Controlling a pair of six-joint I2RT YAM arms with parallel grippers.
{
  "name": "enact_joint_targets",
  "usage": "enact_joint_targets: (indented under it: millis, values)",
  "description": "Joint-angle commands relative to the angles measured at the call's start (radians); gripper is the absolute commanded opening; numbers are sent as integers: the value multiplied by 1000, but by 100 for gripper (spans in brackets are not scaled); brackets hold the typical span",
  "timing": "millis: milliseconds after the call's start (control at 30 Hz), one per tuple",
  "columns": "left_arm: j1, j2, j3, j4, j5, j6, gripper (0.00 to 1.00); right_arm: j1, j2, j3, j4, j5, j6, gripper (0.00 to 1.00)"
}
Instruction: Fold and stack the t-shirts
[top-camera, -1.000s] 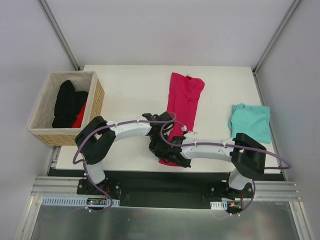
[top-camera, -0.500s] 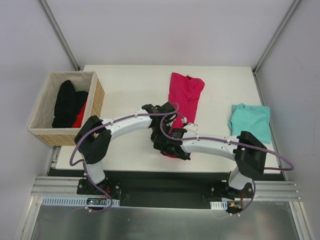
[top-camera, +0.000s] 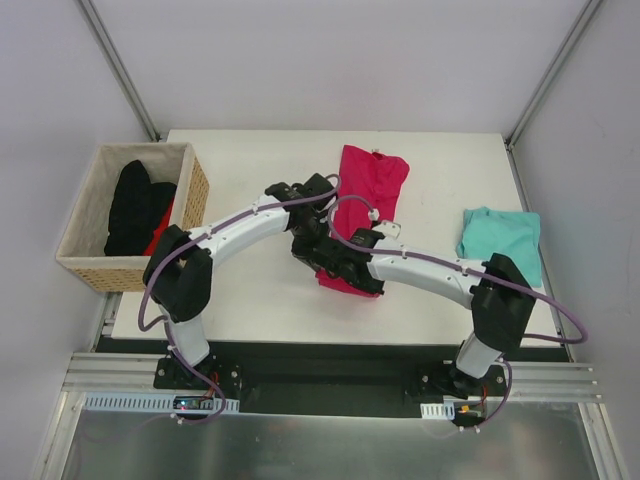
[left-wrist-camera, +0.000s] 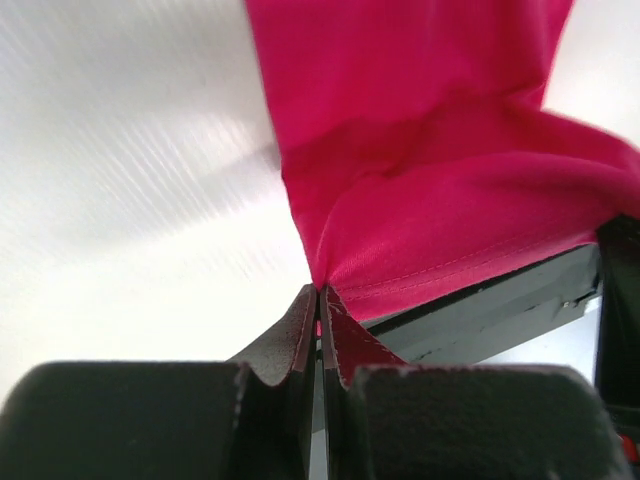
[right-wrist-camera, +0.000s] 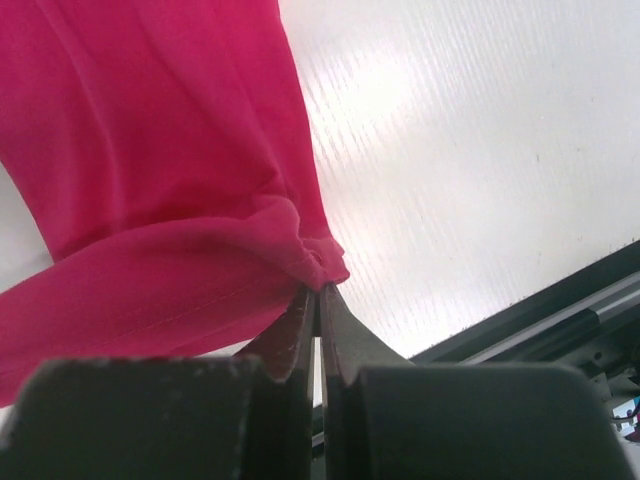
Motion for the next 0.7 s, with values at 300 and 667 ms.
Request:
enact_joint_targets:
  millis: [300,667]
  values:
    - [86,186,364,-145,3,111,0,-147,52,136,-9,74,-177,1]
    - [115,250,421,-148,15,107,0,-259,87,156,60,62,-293,1]
